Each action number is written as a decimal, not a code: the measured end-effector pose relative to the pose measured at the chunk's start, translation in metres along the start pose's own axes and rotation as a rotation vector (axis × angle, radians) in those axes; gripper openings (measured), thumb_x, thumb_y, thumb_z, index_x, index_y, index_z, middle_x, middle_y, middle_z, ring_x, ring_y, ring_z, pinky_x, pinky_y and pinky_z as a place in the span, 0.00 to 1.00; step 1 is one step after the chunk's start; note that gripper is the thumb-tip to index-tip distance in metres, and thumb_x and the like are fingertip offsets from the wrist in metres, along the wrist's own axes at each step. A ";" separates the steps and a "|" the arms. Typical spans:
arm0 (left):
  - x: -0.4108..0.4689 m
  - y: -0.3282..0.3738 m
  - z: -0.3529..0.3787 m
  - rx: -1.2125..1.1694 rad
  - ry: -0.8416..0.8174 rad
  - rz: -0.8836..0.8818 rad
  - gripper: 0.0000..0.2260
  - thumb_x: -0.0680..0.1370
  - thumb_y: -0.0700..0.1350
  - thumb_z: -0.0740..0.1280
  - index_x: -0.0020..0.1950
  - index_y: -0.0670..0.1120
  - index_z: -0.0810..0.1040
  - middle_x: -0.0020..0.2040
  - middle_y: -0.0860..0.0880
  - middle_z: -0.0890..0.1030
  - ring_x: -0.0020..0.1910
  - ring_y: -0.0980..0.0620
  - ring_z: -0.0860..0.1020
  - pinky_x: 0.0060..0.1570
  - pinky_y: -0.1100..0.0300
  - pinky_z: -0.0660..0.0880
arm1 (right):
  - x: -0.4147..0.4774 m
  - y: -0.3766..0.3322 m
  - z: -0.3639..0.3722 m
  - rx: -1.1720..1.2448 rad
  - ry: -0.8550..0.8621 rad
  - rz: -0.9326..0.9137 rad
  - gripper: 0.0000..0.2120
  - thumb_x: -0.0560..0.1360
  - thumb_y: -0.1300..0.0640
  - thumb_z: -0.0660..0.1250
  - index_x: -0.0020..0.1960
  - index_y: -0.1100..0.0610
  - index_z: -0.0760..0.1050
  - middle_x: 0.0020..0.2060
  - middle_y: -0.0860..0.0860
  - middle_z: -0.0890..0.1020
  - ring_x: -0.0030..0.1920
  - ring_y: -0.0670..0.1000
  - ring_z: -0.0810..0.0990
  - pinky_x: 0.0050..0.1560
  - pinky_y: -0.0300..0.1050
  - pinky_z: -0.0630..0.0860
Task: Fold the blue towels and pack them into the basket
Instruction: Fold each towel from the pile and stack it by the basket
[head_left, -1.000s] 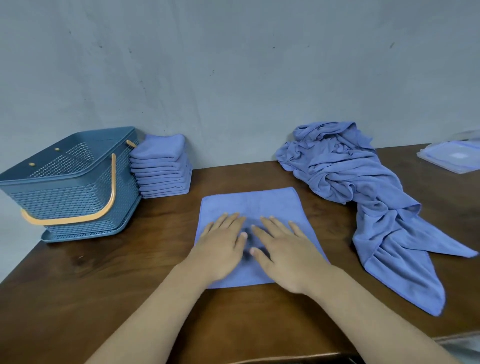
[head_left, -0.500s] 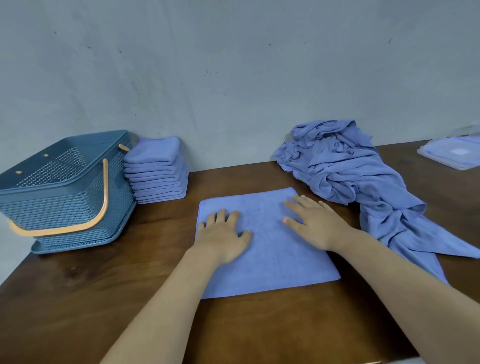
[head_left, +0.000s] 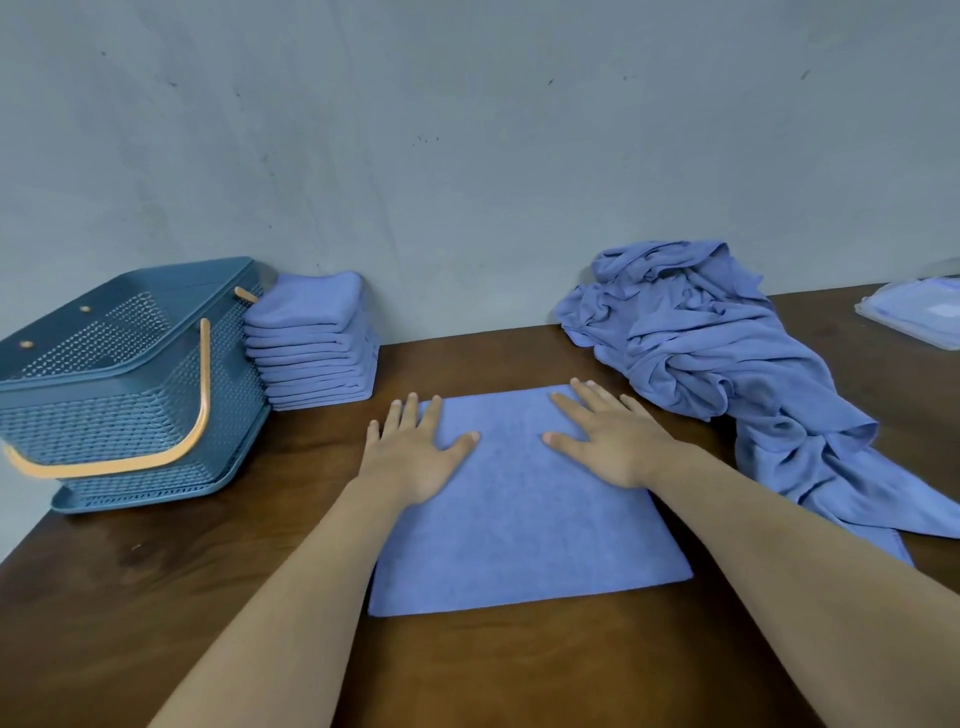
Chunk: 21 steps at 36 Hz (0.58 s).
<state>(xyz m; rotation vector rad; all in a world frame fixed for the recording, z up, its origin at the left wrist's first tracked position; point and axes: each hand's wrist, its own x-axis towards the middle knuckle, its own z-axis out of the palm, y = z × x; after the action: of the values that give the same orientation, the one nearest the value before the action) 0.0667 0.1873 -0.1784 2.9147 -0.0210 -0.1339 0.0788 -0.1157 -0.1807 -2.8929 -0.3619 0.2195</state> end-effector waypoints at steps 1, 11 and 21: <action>0.000 0.000 -0.001 -0.002 0.001 0.001 0.48 0.73 0.83 0.43 0.87 0.60 0.43 0.88 0.52 0.40 0.86 0.50 0.39 0.83 0.42 0.41 | -0.001 -0.001 -0.001 -0.008 -0.005 -0.003 0.44 0.72 0.17 0.40 0.83 0.32 0.39 0.84 0.40 0.37 0.83 0.43 0.35 0.83 0.54 0.39; -0.037 0.024 -0.012 0.163 0.168 0.034 0.36 0.86 0.66 0.46 0.88 0.46 0.52 0.88 0.47 0.51 0.87 0.48 0.46 0.83 0.39 0.46 | -0.049 -0.046 -0.009 -0.093 0.120 -0.117 0.31 0.86 0.34 0.46 0.85 0.43 0.54 0.86 0.47 0.51 0.85 0.50 0.49 0.81 0.60 0.52; -0.155 0.041 0.031 0.042 0.028 0.337 0.28 0.87 0.63 0.44 0.87 0.59 0.47 0.87 0.60 0.44 0.85 0.59 0.39 0.84 0.50 0.40 | -0.140 -0.070 0.033 -0.053 0.098 -0.155 0.43 0.77 0.20 0.38 0.86 0.39 0.43 0.85 0.41 0.41 0.84 0.44 0.37 0.84 0.57 0.43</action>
<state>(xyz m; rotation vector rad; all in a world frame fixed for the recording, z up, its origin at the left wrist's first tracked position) -0.0905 0.1445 -0.1853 2.9021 -0.5119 -0.0364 -0.0774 -0.0797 -0.1799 -2.8953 -0.5790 0.0436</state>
